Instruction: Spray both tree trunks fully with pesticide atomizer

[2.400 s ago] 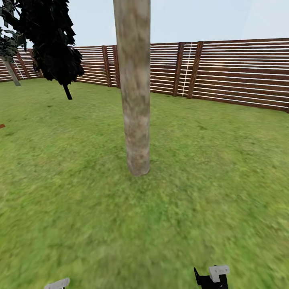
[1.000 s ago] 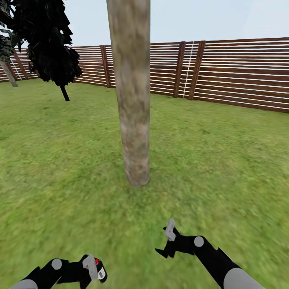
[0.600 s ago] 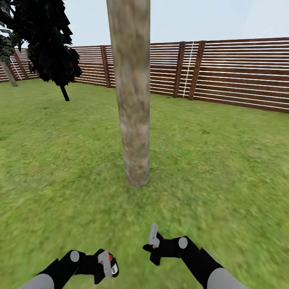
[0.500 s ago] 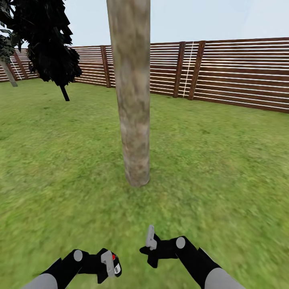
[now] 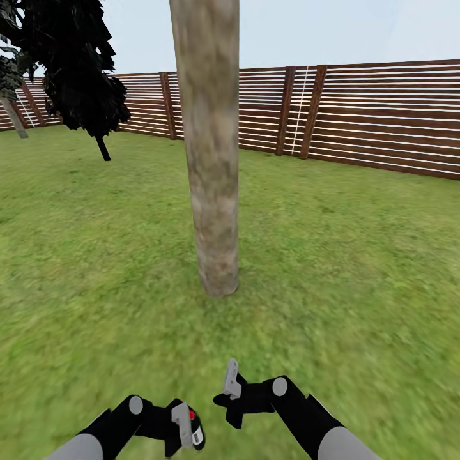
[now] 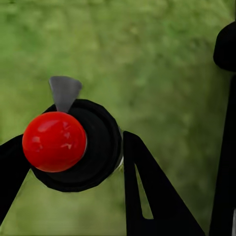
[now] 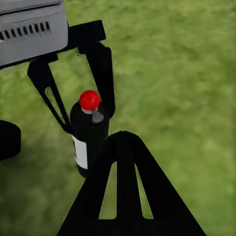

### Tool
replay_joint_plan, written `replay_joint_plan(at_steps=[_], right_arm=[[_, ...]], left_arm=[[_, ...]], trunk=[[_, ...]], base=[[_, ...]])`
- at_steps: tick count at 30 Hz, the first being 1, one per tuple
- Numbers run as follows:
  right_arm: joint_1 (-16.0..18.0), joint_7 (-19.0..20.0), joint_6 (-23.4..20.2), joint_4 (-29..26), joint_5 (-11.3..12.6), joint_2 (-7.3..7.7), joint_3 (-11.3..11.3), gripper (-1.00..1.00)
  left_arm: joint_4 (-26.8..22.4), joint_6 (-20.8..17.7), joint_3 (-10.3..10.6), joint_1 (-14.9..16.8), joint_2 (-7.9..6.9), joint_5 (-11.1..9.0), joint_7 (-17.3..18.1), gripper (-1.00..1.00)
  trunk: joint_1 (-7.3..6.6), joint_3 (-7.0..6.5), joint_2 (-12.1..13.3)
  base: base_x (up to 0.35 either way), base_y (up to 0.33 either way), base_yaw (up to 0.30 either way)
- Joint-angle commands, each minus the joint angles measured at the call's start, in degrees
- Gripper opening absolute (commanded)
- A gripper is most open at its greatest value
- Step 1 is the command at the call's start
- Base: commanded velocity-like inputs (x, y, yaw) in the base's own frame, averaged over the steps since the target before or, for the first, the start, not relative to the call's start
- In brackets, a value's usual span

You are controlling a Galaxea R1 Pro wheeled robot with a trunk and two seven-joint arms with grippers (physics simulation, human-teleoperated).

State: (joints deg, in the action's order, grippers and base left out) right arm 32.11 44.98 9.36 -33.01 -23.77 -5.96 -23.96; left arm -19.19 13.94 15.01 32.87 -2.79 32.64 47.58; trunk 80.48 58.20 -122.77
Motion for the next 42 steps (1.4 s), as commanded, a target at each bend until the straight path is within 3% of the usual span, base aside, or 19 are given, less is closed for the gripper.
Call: replay_joint_plan(at_steps=[1, 6, 12, 21, 24, 28, 30, 42], right_arm=[[0.00, 0.02, 0.40, 0.01, -0.63, 0.00, 0.05, -1.00], [0.01, 0.02, 0.44, 0.19, -0.66, 0.06, 0.05, -1.00], [0.04, 0.02, 0.48, 0.23, -0.66, 0.07, 0.05, -1.00], [-0.02, 0.02, 0.49, 0.23, -0.66, 0.07, 0.05, -1.00], [-0.02, 0.02, 0.49, 0.23, -0.68, 0.13, 0.09, -1.00], [0.00, 0.00, 0.49, 0.23, -0.69, 0.15, 0.14, -1.00], [-0.01, -0.02, 0.49, 0.23, -0.67, 0.16, 0.14, -1.00], [0.00, -0.07, 0.49, 0.23, -0.68, 0.18, 0.14, -1.00]], left_arm=[[-0.94, 0.30, -0.13, -0.04, -0.09, 0.48, 0.35, -1.00], [-4.26, 0.03, -0.40, -0.15, -0.13, -0.30, 4.84, -1.00], [-4.75, 0.04, -0.41, -0.09, 0.12, -3.09, 5.61, -1.00], [-4.80, 0.04, -0.42, 0.00, 0.39, -3.52, 5.80, -1.00], [-4.76, 0.04, -0.49, 0.00, 0.33, -3.60, 7.40, -1.00], [-4.72, 0.04, -0.37, 0.00, 0.34, -7.56, 8.54, -1.00], [-4.72, 0.04, -0.38, 0.00, 0.40, -8.32, 8.89, -1.00], [-4.80, 0.12, -0.60, -0.09, 0.76, -8.82, 8.82, -1.00]], trunk=[[-0.01, 0.05, -0.02], [-0.01, 0.05, -0.02], [-0.01, 0.05, -0.02], [-0.01, 0.05, -0.02], [-0.01, 0.05, -0.02], [-0.01, 0.05, -0.02], [-0.01, 0.05, -0.02], [-0.01, 0.05, -0.02]], base=[[0.000, 0.000, 0.000], [0.000, 0.000, 0.000], [0.000, 0.000, 0.000], [0.000, 0.000, 0.000], [0.000, 0.000, 0.000], [0.000, 0.000, 0.000], [0.000, 0.000, 0.000], [0.000, 0.000, 0.000]])
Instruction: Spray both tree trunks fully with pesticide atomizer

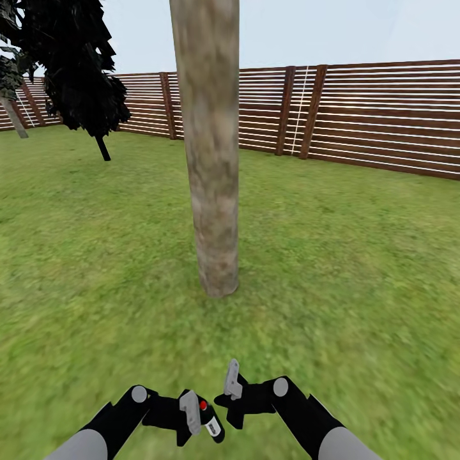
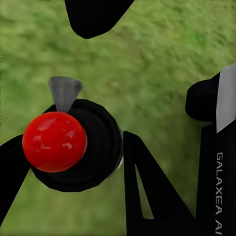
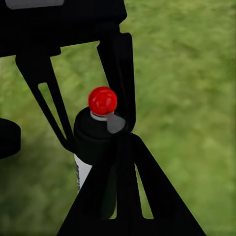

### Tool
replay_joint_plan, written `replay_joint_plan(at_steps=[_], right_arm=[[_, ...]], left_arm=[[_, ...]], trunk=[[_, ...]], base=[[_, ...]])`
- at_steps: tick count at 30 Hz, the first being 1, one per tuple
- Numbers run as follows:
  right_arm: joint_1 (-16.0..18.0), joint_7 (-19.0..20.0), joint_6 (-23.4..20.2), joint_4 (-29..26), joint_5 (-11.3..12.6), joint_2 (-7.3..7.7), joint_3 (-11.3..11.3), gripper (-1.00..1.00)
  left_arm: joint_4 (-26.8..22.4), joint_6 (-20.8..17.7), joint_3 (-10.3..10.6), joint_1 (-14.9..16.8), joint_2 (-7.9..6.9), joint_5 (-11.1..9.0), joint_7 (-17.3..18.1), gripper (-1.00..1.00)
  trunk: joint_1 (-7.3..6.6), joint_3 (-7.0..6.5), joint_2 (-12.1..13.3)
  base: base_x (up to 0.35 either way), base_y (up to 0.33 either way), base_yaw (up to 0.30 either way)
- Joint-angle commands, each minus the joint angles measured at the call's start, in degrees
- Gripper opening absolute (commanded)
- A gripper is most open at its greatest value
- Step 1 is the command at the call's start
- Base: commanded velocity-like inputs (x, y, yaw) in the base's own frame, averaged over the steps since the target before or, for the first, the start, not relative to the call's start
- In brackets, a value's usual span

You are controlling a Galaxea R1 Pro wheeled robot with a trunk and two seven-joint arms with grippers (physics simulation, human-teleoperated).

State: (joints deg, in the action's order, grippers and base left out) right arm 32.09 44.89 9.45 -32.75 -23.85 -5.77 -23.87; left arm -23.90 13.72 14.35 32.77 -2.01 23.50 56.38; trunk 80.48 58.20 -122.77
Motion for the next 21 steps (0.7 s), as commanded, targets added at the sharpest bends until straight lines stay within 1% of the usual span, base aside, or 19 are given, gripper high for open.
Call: replay_joint_plan(at_steps=[1, 4, 10, 18, 20, 21], right_arm=[[0.01, 0.02, 0.39, -0.04, -0.61, -0.02, 0.05, -1.00], [0.01, 0.02, 0.39, -0.04, -0.60, -0.01, 0.05, -1.00], [0.01, 0.02, 0.39, -0.04, -0.59, -0.02, 0.05, -1.00], [0.00, 0.02, 0.39, -0.04, -0.60, -0.01, 0.05, -1.00], [0.00, 0.02, 0.39, -0.04, -0.60, -0.01, 0.05, -1.00], [0.00, 0.02, 0.39, -0.04, -0.59, -0.01, 0.05, -1.00]], left_arm=[[-0.09, 0.34, 0.03, 0.01, -0.02, 0.32, -0.01, -1.00], [-0.10, 0.39, -0.02, -0.02, 0.08, 0.27, -0.04, -1.00], [-0.01, 0.51, -0.11, -0.07, 0.87, 0.23, -0.23, -1.00], [-0.05, 0.52, -0.04, 0.00, 1.04, 0.16, -0.39, -1.00], [-0.02, 0.56, -0.03, -0.01, 1.01, -0.80, -0.37, -1.00], [-0.02, 0.58, 0.01, -0.03, 0.98, -1.70, -0.28, -1.00]], trunk=[[-0.01, 0.05, -0.02], [-0.01, 0.05, -0.02], [-0.01, 0.05, -0.02], [-0.01, 0.05, -0.02], [-0.01, 0.05, -0.02], [-0.01, 0.05, -0.02]], base=[[0.000, 0.000, 0.000], [0.000, 0.000, 0.000], [0.000, 0.000, 0.000], [0.000, 0.000, 0.000], [0.000, 0.000, 0.000], [0.000, 0.000, 0.000]])
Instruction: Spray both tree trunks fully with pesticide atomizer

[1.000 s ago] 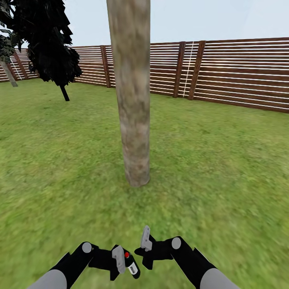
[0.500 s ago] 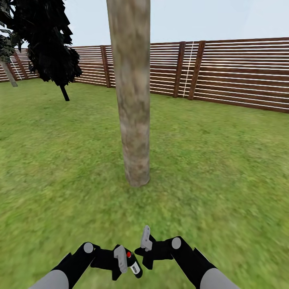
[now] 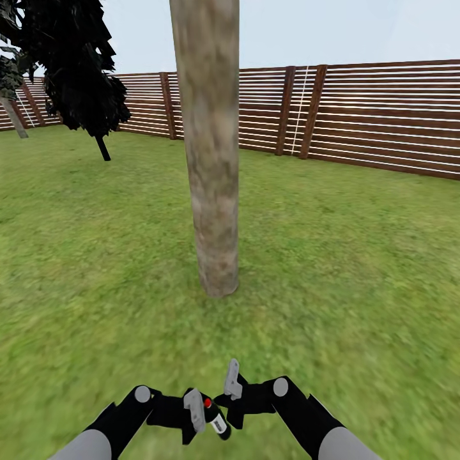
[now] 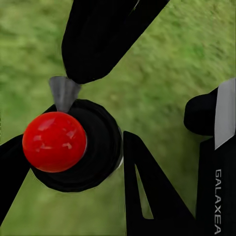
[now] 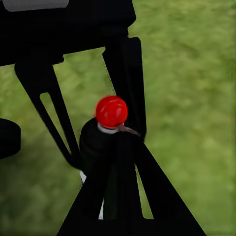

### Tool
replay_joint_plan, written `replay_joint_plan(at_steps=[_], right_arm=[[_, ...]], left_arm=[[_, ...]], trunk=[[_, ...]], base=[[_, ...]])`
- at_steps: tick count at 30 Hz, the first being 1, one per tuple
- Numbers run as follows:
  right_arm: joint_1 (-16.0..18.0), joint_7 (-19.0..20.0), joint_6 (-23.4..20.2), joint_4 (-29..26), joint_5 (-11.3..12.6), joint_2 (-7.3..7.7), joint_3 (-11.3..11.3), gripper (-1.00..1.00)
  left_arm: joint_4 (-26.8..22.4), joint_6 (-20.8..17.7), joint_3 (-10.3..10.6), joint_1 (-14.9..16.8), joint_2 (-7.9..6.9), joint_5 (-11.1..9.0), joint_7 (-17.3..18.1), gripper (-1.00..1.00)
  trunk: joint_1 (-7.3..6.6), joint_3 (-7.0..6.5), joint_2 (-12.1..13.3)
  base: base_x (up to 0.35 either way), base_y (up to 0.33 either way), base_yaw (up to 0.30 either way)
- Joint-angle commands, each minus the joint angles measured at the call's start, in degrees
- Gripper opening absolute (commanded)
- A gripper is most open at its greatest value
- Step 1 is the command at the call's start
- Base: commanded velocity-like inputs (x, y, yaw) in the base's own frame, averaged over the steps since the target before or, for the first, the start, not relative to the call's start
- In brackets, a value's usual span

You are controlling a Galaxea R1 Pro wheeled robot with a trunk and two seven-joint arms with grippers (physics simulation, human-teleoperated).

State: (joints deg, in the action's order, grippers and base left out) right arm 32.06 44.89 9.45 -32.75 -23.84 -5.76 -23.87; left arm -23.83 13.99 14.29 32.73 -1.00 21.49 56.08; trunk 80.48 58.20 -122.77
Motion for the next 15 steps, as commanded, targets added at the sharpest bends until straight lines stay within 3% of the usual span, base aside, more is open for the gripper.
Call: replay_joint_plan(at_steps=[1, 15], right_arm=[[0.02, 0.02, 0.39, -0.04, -0.60, -0.02, 0.05, -1.00], [0.02, 0.02, 0.39, -0.04, -0.67, 0.05, 0.05, -1.00]], left_arm=[[-0.08, 0.37, 0.14, -0.01, -0.04, -0.38, 0.10, -1.00], [-0.08, 0.52, 0.13, -0.04, 0.00, -1.20, 0.34, -1.00]], trunk=[[-0.01, 0.05, -0.02], [-0.01, 0.05, -0.02]], base=[[0.000, 0.000, 0.000], [0.000, 0.000, 0.000]])
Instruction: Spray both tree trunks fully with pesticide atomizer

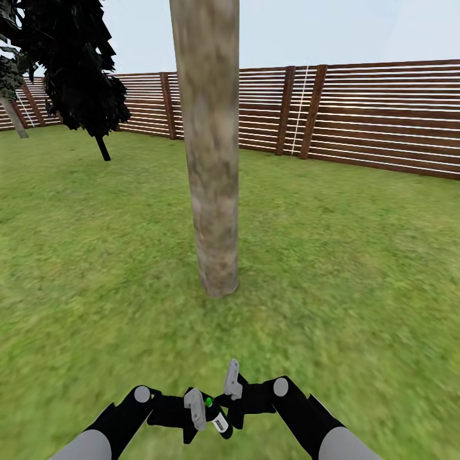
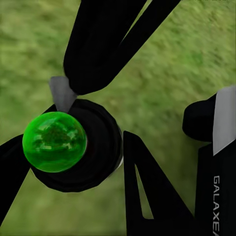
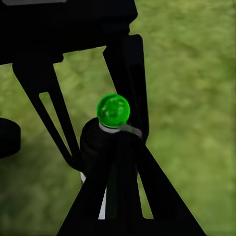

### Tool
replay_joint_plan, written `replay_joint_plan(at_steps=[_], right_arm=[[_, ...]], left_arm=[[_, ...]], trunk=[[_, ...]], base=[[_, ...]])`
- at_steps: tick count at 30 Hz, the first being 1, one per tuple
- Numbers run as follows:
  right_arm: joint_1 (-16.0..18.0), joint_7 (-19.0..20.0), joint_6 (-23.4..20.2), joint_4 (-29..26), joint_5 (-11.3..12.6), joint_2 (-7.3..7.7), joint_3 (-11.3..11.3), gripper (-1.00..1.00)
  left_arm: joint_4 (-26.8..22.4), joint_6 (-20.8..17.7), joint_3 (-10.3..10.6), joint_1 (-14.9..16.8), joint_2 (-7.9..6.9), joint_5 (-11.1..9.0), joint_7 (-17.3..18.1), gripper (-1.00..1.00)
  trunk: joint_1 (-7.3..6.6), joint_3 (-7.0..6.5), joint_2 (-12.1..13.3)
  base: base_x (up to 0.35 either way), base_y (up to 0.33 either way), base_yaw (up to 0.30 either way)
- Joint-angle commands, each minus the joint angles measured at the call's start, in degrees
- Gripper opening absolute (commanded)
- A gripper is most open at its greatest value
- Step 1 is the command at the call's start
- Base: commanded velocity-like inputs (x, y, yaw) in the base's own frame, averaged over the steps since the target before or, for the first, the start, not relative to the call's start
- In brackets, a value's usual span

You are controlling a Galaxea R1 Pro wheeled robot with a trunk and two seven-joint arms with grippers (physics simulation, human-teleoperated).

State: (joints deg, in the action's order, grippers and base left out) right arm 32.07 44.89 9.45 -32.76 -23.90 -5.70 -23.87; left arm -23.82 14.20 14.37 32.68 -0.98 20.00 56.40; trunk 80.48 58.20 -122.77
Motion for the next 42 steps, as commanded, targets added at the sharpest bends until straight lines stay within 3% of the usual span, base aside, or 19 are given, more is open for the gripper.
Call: replay_joint_plan(at_steps=[1, 7, 11, 12, 13, 14, 17, 21, 23, 25, 27, 28, 30, 31, 33, 35, 36, 39, 42], right_arm=[[0.04, 0.02, 0.39, -0.03, -0.58, -0.01, 0.05, -1.00], [0.02, 0.02, 0.39, -0.03, -0.53, 0.03, 0.05, -1.00], [0.01, 0.02, 0.42, -0.03, -0.53, 0.16, 0.05, -1.00], [0.03, 0.02, 0.40, -0.03, -0.53, 0.16, 0.05, -1.00], [0.02, 0.02, 0.39, -0.02, -0.59, 0.24, 0.05, -1.00], [0.01, 0.02, 0.45, 0.03, -0.58, 0.35, 0.05, 1.00], [0.03, -0.03, 0.47, 0.12, -0.59, 0.53, 0.07, 1.00], [0.02, -0.51, 0.52, 0.52, -0.56, 1.42, 0.08, 1.00], [0.01, -4.05, 0.62, 3.11, -0.36, 3.57, 0.35, 1.00], [0.01, -13.10, 0.79, 9.34, 0.64, 5.43, 0.51, 1.00], [-0.05, -22.74, 1.29, 15.97, 4.11, 5.96, 0.57, 1.00], [-0.06, -27.37, 2.01, 18.82, 6.99, 6.04, 0.57, 1.00], [-0.13, -38.58, 5.69, 25.15, 16.30, 6.16, 0.58, 1.00], [-0.16, -41.42, 7.12, 26.66, 19.26, 6.19, 0.58, 1.00], [-0.26, -49.49, 11.62, 29.58, 27.75, 6.40, 0.58, 1.00], [-0.36, -53.88, 13.25, 30.11, 31.00, 7.33, 0.58, 1.00], [-0.57, -55.99, 13.88, 30.28, 33.11, 8.18, 0.58, 1.00], [-1.58, -57.94, 15.74, 30.42, 38.95, 10.02, 0.58, 1.00], [-1.72, -58.13, 16.35, 30.35, 40.55, 10.38, 0.58, 1.00]], left_arm=[[-0.09, 0.30, 0.08, 0.01, -0.05, 0.30, 0.02, -1.00], [0.18, 0.62, 0.18, -0.49, -1.69, 0.69, -0.35, -1.00], [0.32, 0.65, 0.21, -0.75, -5.21, 0.87, -0.47, -1.00], [0.45, 0.65, 0.27, -0.71, -6.63, 0.90, -0.47, -1.00], [0.64, 0.70, 0.30, -0.69, -8.99, 0.92, -0.47, -1.00], [0.68, 0.73, 0.26, -0.69, -10.84, 0.92, -0.49, -1.00], [0.69, 0.75, 0.30, -0.69, -13.55, 0.92, -0.46, -1.00], [0.78, 0.45, 0.12, -0.69, -15.36, 0.77, -1.62, -1.00], [0.89, -0.02, -0.04, -0.69, -15.59, 0.52, -7.05, -1.00], [1.01, -0.29, -2.07, -0.69, -15.40, -1.02, -14.62, -1.00], [2.61, -1.63, -5.94, -0.69, -14.72, -3.35, -20.48, -1.00], [3.87, -2.96, -7.94, -0.69, -14.07, -4.44, -23.12, -1.00], [5.81, -8.18, -12.83, -0.65, -11.71, -7.13, -31.44, -1.00], [5.95, -10.12, -13.78, -0.63, -10.97, -7.68, -34.10, -1.00], [6.01, -17.20, -15.24, -0.26, -8.79, -8.93, -40.14, -1.00], [5.87, -22.36, -15.51, 0.03, -7.44, -9.85, -41.26, -1.00], [5.22, -26.82, -15.60, 0.21, -6.63, -10.69, -41.61, -1.00], [-1.93, -39.37, -15.54, 0.92, -4.36, -12.05, -41.88, -1.00], [-6.89, -45.70, -15.17, 1.03, -1.12, -11.73, -41.90, -1.00]], trunk=[[-0.01, 0.04, -0.02], [-0.01, 0.04, -0.02], [-0.01, 0.04, -0.02], [-0.01, 0.04, -0.02], [-0.01, 0.04, -0.02], [-0.01, 0.04, -0.02], [-0.01, 0.04, -0.02], [-0.01, 0.04, -0.02], [-0.01, 0.04, -0.02], [-0.01, 0.04, -0.02], [-0.01, 0.04, -0.02], [-0.01, 0.04, -0.02], [-0.01, 0.04, -0.02], [-0.01, 0.04, -0.02], [-0.01, 0.04, -0.02], [-0.01, 0.04, -0.02], [-0.01, 0.04, -0.02], [-0.01, 0.04, -0.02], [-0.01, 0.04, -0.02]], base=[[0.000, 0.000, 0.000], [0.000, 0.000, 0.000], [0.000, 0.000, 0.000], [0.000, 0.000, 0.000], [0.000, 0.000, 0.000], [0.000, 0.000, 0.000], [0.000, 0.000, 0.000], [0.000, 0.000, 0.000], [0.000, 0.000, 0.000], [0.000, 0.000, 0.000], [0.000, 0.000, 0.000], [0.000, 0.000, 0.000], [0.000, 0.000, 0.000], [0.000, 0.000, 0.000], [0.000, 0.000, 0.000], [0.000, 0.000, 0.000], [0.000, 0.000, 0.000], [0.000, 0.000, 0.000], [0.000, 0.000, 0.000]])
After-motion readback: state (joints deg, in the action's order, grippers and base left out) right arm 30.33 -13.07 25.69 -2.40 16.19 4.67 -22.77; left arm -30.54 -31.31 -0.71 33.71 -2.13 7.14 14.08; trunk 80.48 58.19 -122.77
